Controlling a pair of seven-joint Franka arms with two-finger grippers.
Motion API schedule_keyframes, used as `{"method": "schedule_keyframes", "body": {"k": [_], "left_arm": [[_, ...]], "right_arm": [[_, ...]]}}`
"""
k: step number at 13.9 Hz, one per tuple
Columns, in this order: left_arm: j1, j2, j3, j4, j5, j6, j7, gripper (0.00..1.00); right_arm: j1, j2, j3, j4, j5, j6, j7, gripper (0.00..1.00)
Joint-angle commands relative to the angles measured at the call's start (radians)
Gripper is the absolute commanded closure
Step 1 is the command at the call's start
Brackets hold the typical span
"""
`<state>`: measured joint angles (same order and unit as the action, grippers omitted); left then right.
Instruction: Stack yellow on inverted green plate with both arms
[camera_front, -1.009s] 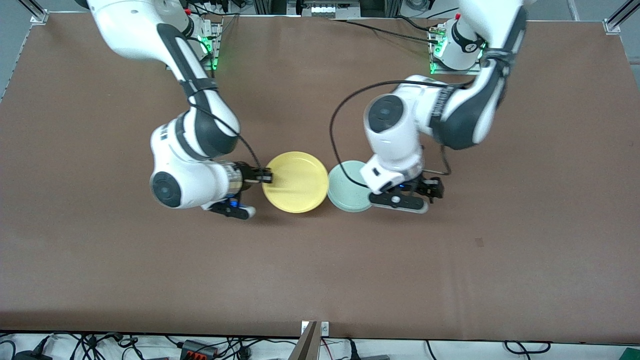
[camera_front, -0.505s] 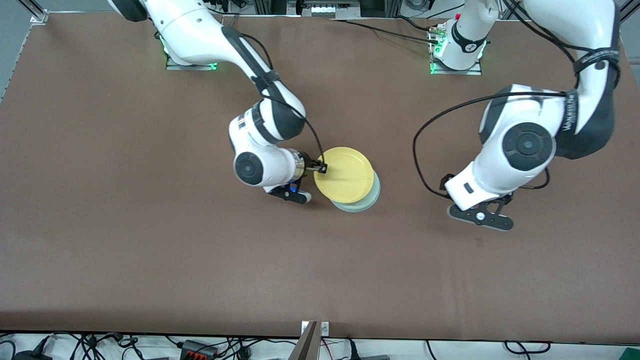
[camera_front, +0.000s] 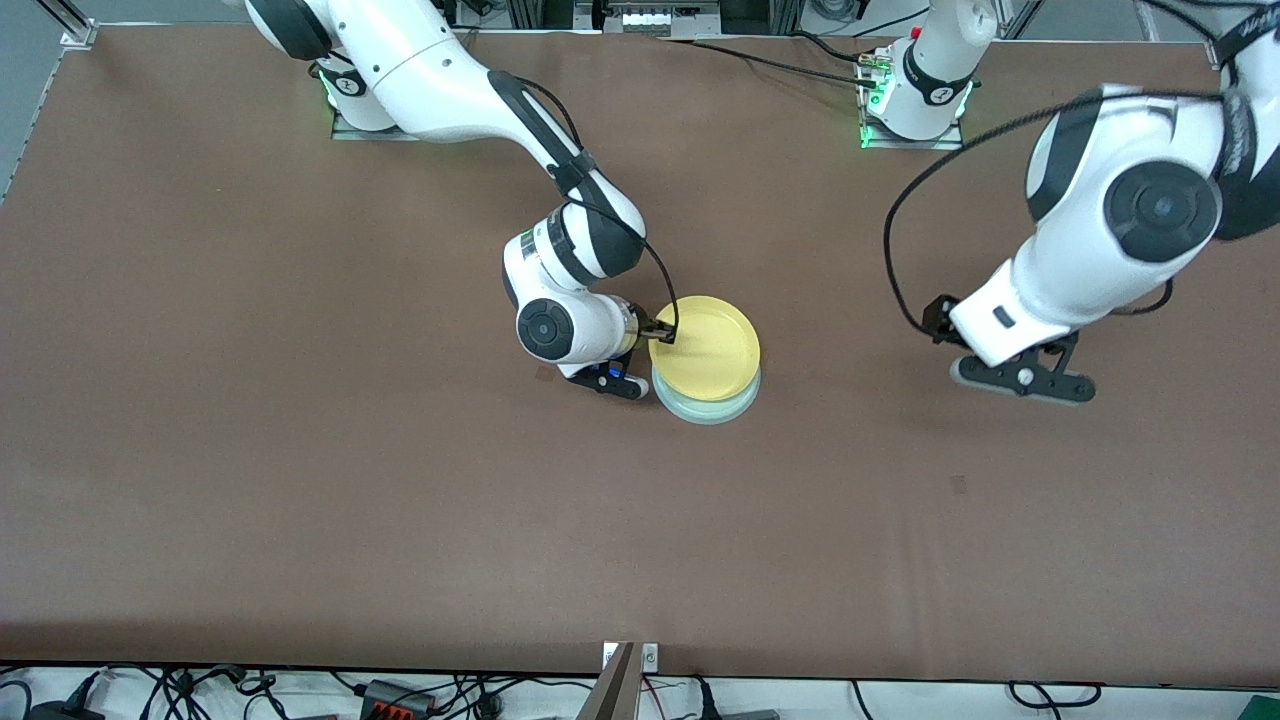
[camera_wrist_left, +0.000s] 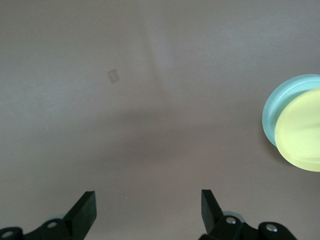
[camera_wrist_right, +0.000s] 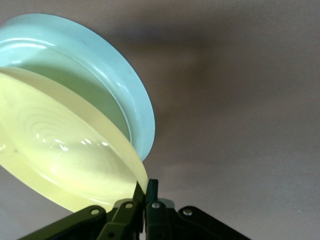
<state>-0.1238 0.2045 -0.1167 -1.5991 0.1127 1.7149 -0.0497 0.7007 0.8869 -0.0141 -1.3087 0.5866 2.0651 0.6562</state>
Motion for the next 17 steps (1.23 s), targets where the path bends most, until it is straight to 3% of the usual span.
{"method": "schedule_keyframes", "body": {"k": [1, 7, 8, 9, 13, 15, 17], "left_arm": [[0.026, -0.123, -0.012, -0.068, -0.024, -0.026, 0.010, 0.06], [0.102, -0.224, -0.012, -0.128, -0.111, -0.051, 0.024, 0.01], [0.101, -0.244, -0.014, -0.165, -0.111, -0.023, 0.024, 0.00], [0.101, -0.264, -0.014, -0.203, -0.111, 0.014, 0.024, 0.00], [0.104, -0.249, -0.011, -0.206, -0.111, 0.026, 0.126, 0.00], [0.104, -0.246, -0.001, -0.197, -0.111, 0.008, 0.148, 0.00], [0.122, -0.209, 0.003, -0.127, -0.186, -0.016, 0.140, 0.00]], "right_arm": [[0.014, 0.015, -0.010, 0.022, 0.033, 0.004, 0.014, 1.00], [0.019, 0.029, -0.010, 0.023, 0.056, 0.064, 0.009, 1.00], [0.017, 0.029, -0.010, 0.023, 0.061, 0.063, 0.013, 0.43], [0.014, 0.024, -0.012, 0.028, 0.061, 0.061, 0.011, 0.00], [-0.045, -0.061, -0.027, 0.034, 0.013, -0.017, 0.008, 0.00], [-0.073, -0.126, -0.052, 0.034, -0.104, -0.100, -0.007, 0.00], [-0.127, -0.195, -0.055, 0.034, -0.187, -0.161, -0.038, 0.00]]}}
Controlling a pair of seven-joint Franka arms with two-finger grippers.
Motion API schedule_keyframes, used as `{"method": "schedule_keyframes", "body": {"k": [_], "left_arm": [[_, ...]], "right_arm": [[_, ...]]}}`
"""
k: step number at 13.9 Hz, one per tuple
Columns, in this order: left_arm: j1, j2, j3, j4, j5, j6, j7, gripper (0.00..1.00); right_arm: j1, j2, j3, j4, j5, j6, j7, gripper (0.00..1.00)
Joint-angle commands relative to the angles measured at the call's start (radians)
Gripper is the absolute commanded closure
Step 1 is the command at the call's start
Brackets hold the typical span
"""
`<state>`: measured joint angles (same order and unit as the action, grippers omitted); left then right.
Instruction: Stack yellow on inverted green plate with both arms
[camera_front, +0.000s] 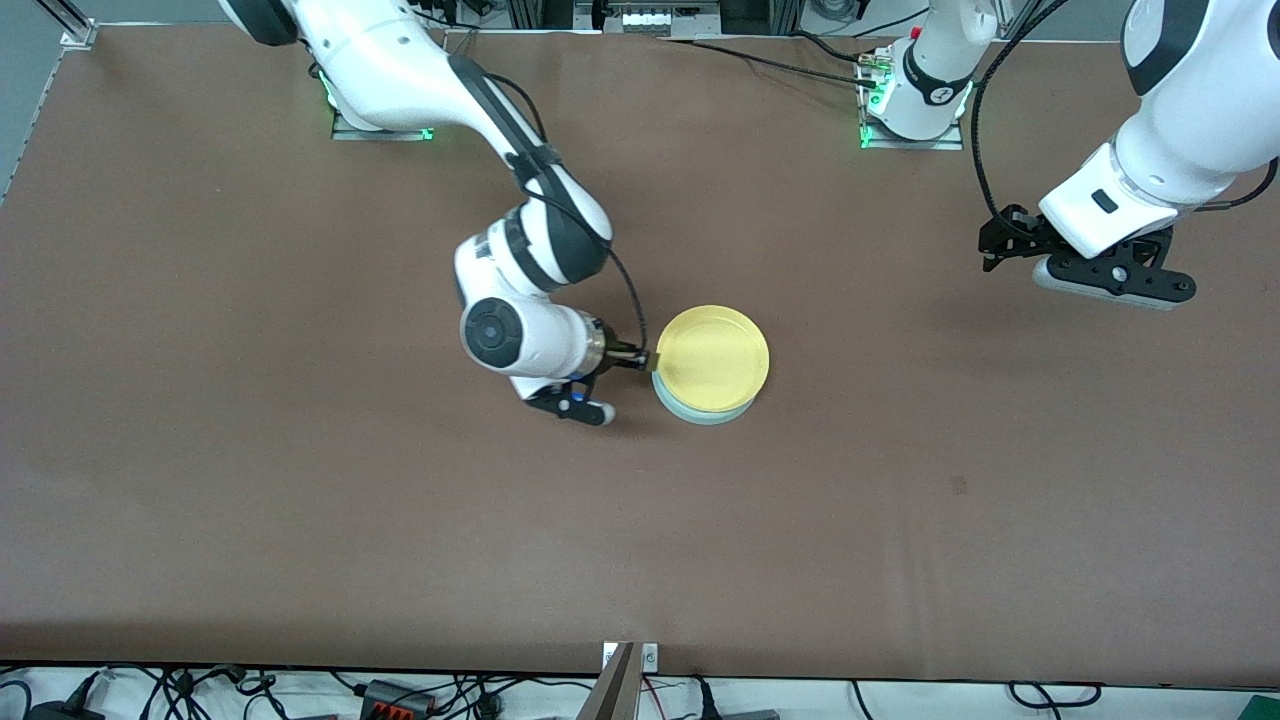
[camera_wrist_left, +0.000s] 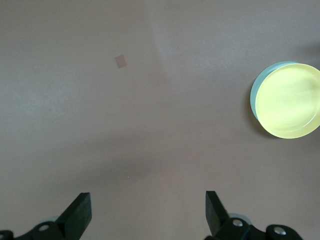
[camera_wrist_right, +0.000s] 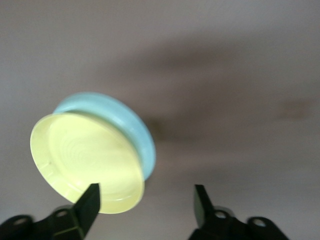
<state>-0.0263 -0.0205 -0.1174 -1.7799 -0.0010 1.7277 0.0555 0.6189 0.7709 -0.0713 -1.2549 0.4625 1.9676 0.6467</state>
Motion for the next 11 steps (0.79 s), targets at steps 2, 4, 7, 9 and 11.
{"method": "schedule_keyframes", "body": {"k": [2, 4, 7, 9, 11], "left_arm": [[0.031, 0.051, 0.005, 0.108, -0.076, -0.050, -0.009, 0.00], [0.031, 0.100, 0.004, 0.190, -0.074, -0.062, -0.023, 0.00], [0.057, 0.074, 0.004, 0.159, -0.073, -0.066, -0.002, 0.00], [0.068, 0.007, -0.005, 0.072, -0.073, 0.005, -0.002, 0.00], [0.074, -0.076, -0.008, -0.066, -0.073, 0.102, -0.002, 0.00]], "right_arm": [[-0.111, -0.143, 0.002, -0.024, -0.160, -0.123, -0.071, 0.00], [-0.184, -0.217, 0.001, -0.023, -0.224, -0.191, -0.158, 0.00], [-0.322, -0.286, -0.004, -0.020, -0.319, -0.274, -0.298, 0.00], [-0.385, -0.321, -0.007, -0.020, -0.334, -0.276, -0.367, 0.00], [-0.444, -0.346, -0.007, -0.020, -0.334, -0.279, -0.372, 0.00]]}}
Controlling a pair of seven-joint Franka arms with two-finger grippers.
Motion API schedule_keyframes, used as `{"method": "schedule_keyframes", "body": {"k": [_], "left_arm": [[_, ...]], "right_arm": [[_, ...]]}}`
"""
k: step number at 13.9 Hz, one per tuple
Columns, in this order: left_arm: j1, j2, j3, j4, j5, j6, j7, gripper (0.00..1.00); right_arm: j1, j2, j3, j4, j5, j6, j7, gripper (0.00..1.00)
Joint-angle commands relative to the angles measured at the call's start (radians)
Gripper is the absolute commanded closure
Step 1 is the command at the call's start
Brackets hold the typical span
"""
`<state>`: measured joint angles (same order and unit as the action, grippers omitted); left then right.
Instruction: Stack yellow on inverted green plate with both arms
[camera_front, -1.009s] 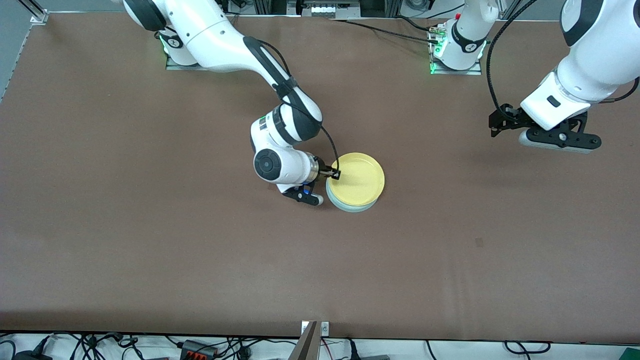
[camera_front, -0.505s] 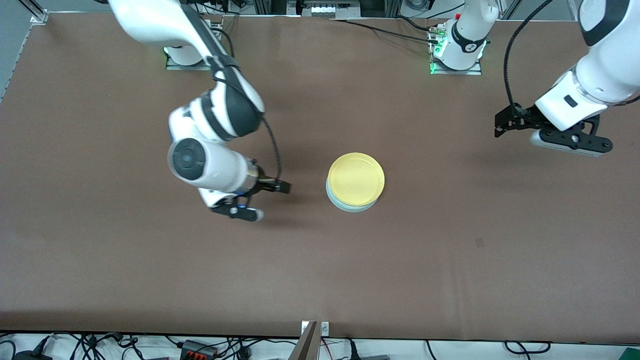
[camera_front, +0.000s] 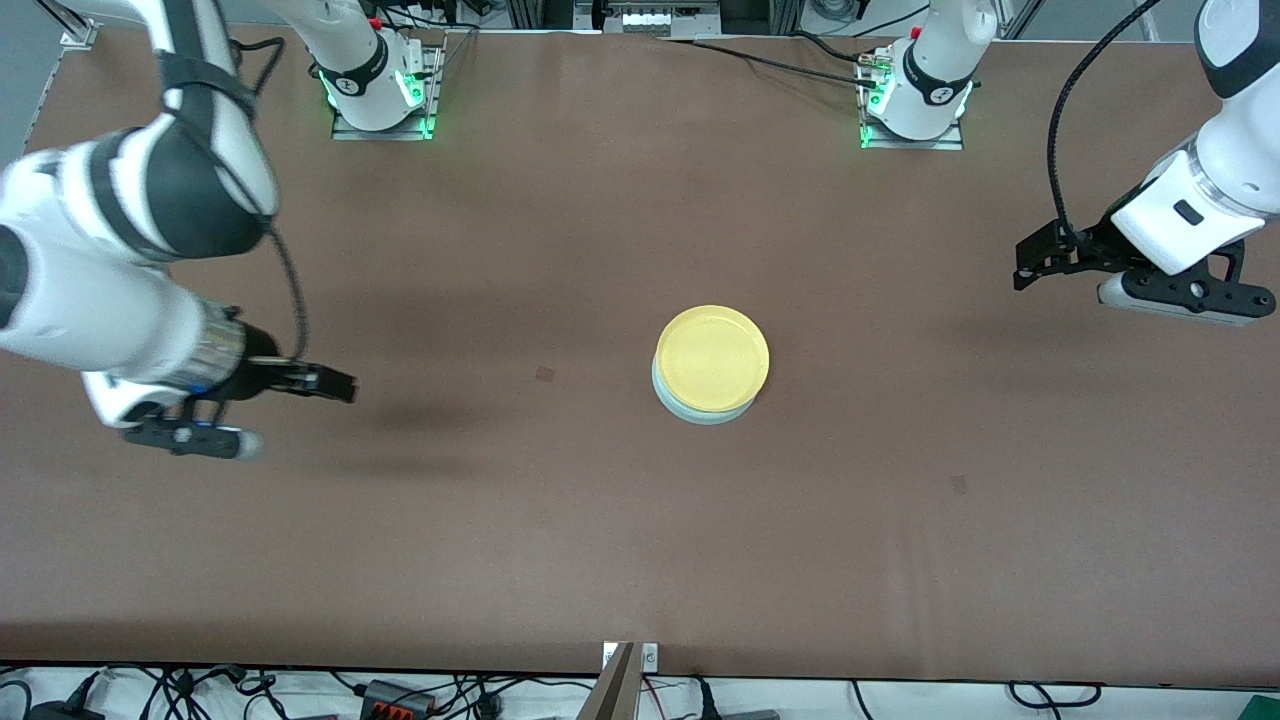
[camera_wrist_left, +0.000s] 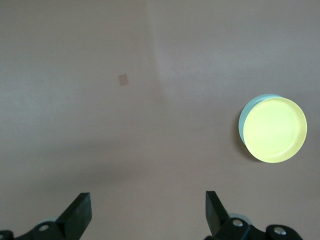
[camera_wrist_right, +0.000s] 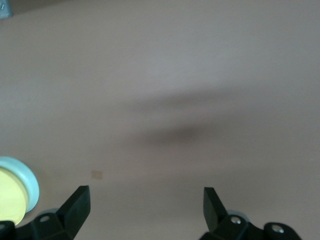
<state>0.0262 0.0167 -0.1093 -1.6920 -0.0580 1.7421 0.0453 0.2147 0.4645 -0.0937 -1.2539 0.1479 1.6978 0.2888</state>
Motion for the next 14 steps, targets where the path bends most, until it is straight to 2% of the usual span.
{"method": "schedule_keyframes", "body": {"k": [1, 4, 8, 11, 14], "left_arm": [[0.023, -0.119, -0.015, -0.155, -0.016, 0.083, 0.010, 0.00], [0.020, -0.107, -0.015, -0.089, -0.014, -0.031, 0.008, 0.00], [0.012, -0.081, -0.018, -0.029, -0.010, -0.067, 0.004, 0.00], [0.009, -0.009, -0.020, 0.070, 0.001, -0.133, 0.005, 0.00], [0.006, -0.009, -0.021, 0.074, 0.021, -0.131, 0.016, 0.00]], "right_arm": [[-0.072, -0.046, 0.014, -0.021, -0.019, -0.015, -0.016, 0.00], [-0.149, -0.099, 0.025, -0.035, -0.057, -0.024, -0.089, 0.00], [-0.224, -0.197, 0.028, -0.097, -0.077, -0.015, -0.218, 0.00], [-0.248, -0.268, 0.029, -0.142, -0.096, -0.017, -0.259, 0.00], [-0.245, -0.291, 0.029, -0.180, -0.110, -0.036, -0.290, 0.00]]}}
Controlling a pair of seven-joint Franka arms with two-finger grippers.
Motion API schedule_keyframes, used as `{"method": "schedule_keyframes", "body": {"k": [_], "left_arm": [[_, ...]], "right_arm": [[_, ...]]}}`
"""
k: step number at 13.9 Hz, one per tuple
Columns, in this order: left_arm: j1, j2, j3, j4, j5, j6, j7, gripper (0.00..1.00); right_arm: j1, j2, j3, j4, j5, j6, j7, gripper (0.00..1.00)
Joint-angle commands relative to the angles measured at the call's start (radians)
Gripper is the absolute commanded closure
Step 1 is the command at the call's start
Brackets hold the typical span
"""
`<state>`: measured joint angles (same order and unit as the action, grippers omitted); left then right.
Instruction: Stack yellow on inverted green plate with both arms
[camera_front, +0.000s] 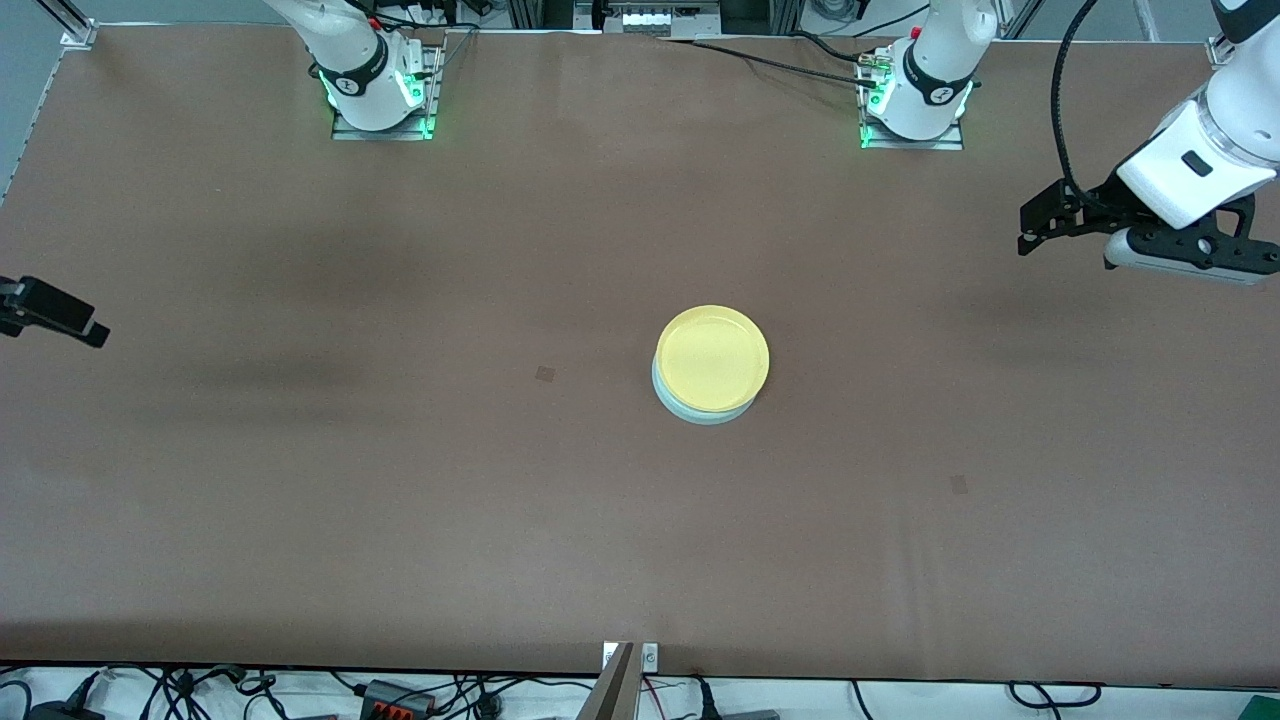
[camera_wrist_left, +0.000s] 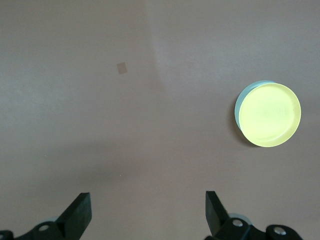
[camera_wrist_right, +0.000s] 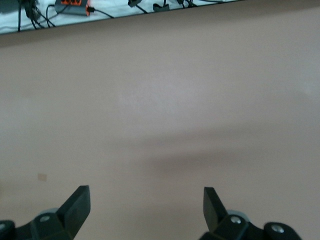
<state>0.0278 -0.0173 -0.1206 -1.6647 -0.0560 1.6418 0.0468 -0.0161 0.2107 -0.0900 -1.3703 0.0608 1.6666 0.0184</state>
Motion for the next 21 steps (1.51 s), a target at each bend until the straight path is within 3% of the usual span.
{"method": "schedule_keyframes", "body": {"k": [1, 10, 21], "left_arm": [[0.004, 0.025, -0.011, 0.045, 0.018, -0.031, 0.022, 0.00], [0.012, 0.025, -0.019, 0.042, 0.033, -0.037, 0.033, 0.00], [0.015, 0.013, -0.016, 0.049, 0.028, -0.073, 0.022, 0.00]], "right_arm": [[-0.016, -0.037, 0.024, -0.072, -0.022, -0.030, -0.024, 0.00], [-0.008, -0.249, 0.029, -0.393, -0.064, 0.114, -0.058, 0.00], [-0.002, -0.263, 0.029, -0.386, -0.062, 0.067, -0.049, 0.00]]}}
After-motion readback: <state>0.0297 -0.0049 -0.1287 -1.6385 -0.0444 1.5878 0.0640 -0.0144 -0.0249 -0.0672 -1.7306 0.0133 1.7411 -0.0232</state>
